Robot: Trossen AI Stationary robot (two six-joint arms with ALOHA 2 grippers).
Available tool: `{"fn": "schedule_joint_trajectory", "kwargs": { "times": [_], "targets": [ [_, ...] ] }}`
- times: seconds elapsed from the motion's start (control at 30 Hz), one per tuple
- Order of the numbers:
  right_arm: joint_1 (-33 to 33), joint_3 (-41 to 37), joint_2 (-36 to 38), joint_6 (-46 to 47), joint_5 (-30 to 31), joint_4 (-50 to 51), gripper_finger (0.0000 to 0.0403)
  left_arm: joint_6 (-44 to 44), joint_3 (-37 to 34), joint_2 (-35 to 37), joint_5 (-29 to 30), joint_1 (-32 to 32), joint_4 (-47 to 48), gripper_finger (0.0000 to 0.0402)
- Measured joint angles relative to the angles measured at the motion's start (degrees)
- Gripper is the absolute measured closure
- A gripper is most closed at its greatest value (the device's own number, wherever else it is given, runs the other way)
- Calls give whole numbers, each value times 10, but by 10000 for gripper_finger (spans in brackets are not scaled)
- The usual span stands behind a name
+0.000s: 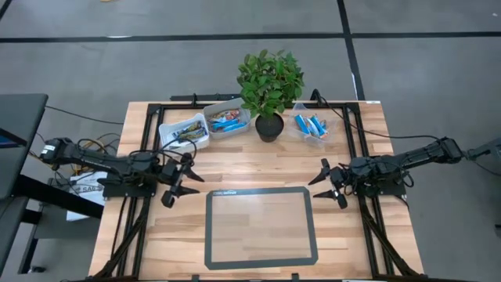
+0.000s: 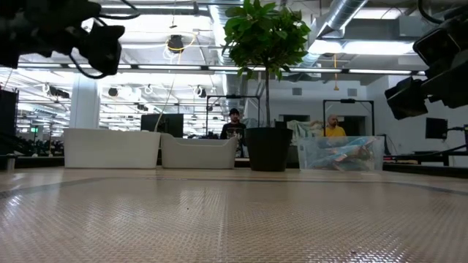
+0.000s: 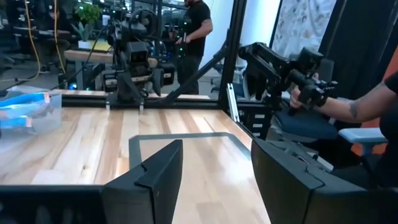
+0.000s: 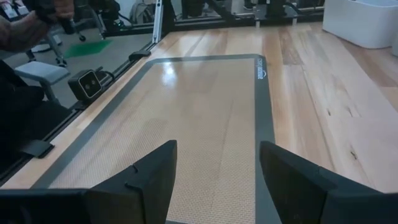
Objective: Pick and place Granola Bars by type
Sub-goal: Return to Home Position
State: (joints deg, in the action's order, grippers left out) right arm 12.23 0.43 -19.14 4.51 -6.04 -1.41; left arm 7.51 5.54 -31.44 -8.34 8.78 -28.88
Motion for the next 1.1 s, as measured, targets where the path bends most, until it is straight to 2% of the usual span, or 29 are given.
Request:
{"fn": "schedule_joint_trajectory", "kwargs": {
  "times": [0.3,0.53,0.67,0.9,1.1],
  "targets": [
    [0,0,0,0,0,0,182,4,-49,76,-9,2,4,219],
    [0,0,0,0,4,1,182,-10,-49,114,-13,3,84,219],
    [0,0,0,0,4,1,182,-11,-50,144,1,3,172,219],
    [0,0,0,0,4,-4,182,-38,-50,247,-55,3,248,219],
    [0,0,0,0,3,-3,182,-60,-49,313,-12,3,257,219]
  ]
}}
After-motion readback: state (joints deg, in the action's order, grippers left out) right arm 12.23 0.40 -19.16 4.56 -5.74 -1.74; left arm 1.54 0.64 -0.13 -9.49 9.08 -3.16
